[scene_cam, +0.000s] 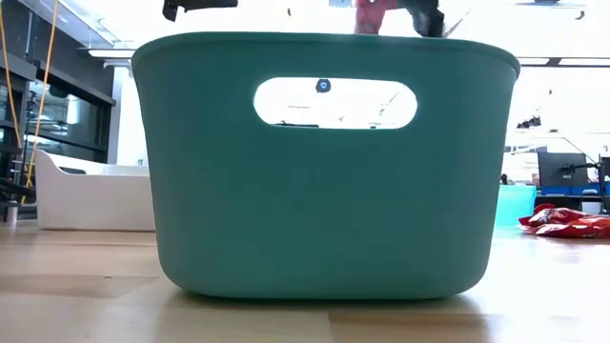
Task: Sort candy
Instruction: Put the red candy pack into the green bin
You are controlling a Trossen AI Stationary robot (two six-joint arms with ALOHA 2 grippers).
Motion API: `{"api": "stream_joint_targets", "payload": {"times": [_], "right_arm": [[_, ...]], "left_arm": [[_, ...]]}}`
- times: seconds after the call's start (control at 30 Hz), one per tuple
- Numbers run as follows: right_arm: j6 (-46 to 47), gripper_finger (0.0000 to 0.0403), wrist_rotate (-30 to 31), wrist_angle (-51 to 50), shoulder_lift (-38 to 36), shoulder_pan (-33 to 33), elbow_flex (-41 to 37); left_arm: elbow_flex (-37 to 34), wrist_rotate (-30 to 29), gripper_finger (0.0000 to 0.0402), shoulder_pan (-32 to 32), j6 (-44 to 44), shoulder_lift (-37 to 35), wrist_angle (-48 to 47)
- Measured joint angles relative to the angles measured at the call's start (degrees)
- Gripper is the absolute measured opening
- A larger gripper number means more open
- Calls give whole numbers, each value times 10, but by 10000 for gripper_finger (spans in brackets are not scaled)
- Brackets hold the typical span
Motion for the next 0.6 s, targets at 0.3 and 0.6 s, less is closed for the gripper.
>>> {"api": "stream_joint_targets", "payload": {"times": [0.3,0.6], "right_arm": [[-7,1,-202,108,76,30,-1],[43,1,-217,153,200,53,3]], "left_arm": [[0,0,210,0,-11,0,0],[0,0,210,0,-25,0,0]]}}
